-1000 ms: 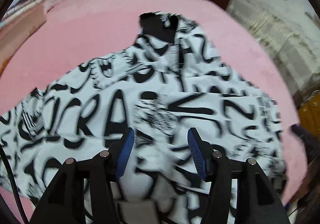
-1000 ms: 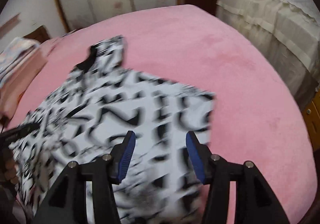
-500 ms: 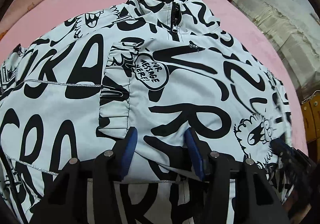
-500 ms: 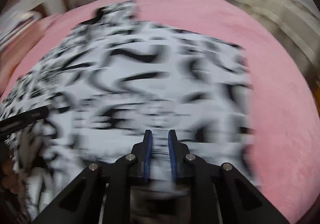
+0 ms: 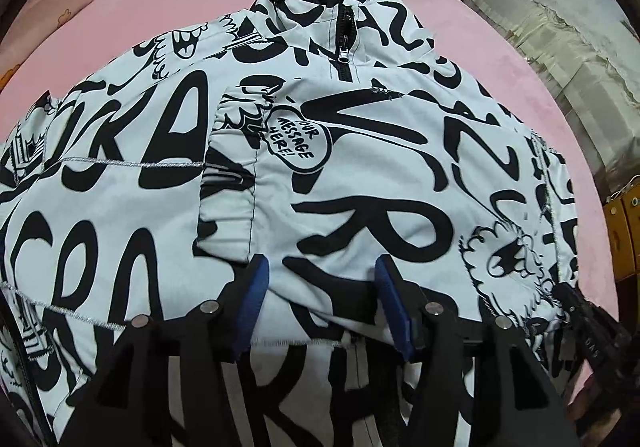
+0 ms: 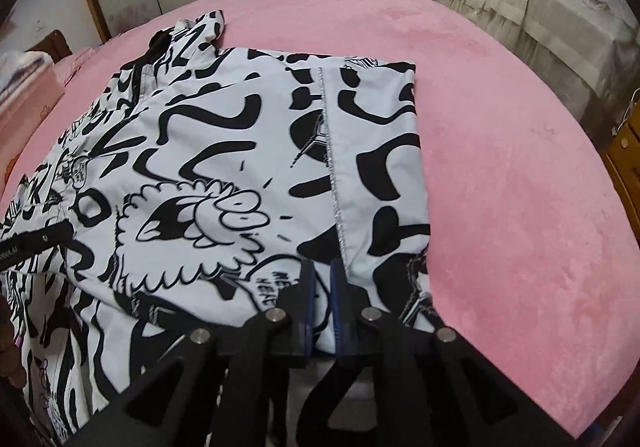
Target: Fold large clothes
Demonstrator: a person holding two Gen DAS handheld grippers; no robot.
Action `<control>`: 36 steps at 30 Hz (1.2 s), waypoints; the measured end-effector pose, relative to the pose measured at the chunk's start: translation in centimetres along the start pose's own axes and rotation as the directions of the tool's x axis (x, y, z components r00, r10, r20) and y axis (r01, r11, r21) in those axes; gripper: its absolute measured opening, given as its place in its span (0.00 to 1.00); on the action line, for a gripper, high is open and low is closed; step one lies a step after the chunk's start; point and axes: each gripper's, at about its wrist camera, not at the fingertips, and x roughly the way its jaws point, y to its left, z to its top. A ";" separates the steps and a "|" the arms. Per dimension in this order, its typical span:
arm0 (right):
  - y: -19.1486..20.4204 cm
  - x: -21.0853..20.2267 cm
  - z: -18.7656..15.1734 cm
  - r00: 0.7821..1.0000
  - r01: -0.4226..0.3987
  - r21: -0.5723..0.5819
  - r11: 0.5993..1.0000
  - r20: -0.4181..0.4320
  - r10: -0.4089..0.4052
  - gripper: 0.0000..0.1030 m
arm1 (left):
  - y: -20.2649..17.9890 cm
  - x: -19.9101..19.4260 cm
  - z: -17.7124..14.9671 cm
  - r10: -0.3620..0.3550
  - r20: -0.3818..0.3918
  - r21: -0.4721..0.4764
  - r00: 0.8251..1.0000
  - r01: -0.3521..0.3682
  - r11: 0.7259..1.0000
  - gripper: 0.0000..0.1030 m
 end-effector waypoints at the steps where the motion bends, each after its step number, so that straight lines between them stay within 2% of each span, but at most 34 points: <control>1: 0.1 -0.3 0.0 1.000 0.000 0.001 1.000 -0.001 0.000 0.12 | 0.0 -0.4 -0.1 0.001 -0.002 -0.001 1.000 -0.001 1.000 0.60; 2: 0.2 -0.6 -0.1 1.000 -0.003 0.003 1.000 -0.002 0.003 0.15 | 0.0 -0.8 -0.4 0.007 -0.002 0.001 1.000 -0.007 1.000 0.69; 3: 0.2 -0.8 0.0 1.000 -0.007 0.007 1.000 -0.002 0.007 0.16 | -0.1 -1.2 -0.5 0.018 -0.002 0.003 1.000 -0.018 1.000 0.73; 6: 0.3 -2.2 -0.5 1.000 -0.013 0.018 1.000 0.002 0.013 0.26 | -0.5 -2.8 -1.1 0.037 0.011 0.025 0.999 -0.038 0.999 0.75; 8: 0.6 -3.2 -0.9 1.000 -0.010 0.019 1.000 0.007 0.010 0.38 | -0.7 -3.9 -1.6 0.039 0.021 0.045 0.999 -0.040 0.998 0.75; 9: 0.8 -3.5 -1.0 1.000 -0.011 0.018 1.000 0.009 0.011 0.40 | -0.9 -4.5 -2.0 0.041 0.029 0.057 0.999 -0.043 0.997 0.75; 14: 2.3 -5.2 -2.2 1.000 -0.017 0.004 1.000 0.001 0.017 0.40 | -1.2 -7.5 -3.8 0.036 0.059 0.095 0.998 -0.041 0.995 0.75; 25: 5.4 -9.0 -5.1 0.998 -0.062 -0.025 0.998 -0.026 0.061 0.40 | -0.9 -12.5 -7.6 0.018 0.086 0.111 0.996 -0.027 0.994 0.75; 32: 7.9 -12.4 -6.5 0.992 -0.122 -0.049 0.991 -0.023 0.121 0.40 | 0.2 -16.2 -9.7 -0.009 0.113 0.111 0.994 -0.004 0.994 0.75; 36: 9.7 -14.2 -6.8 0.981 -0.193 -0.046 0.980 -0.020 0.192 0.40 | 1.7 -18.8 -10.3 -0.018 0.138 0.098 0.990 0.004 0.995 0.75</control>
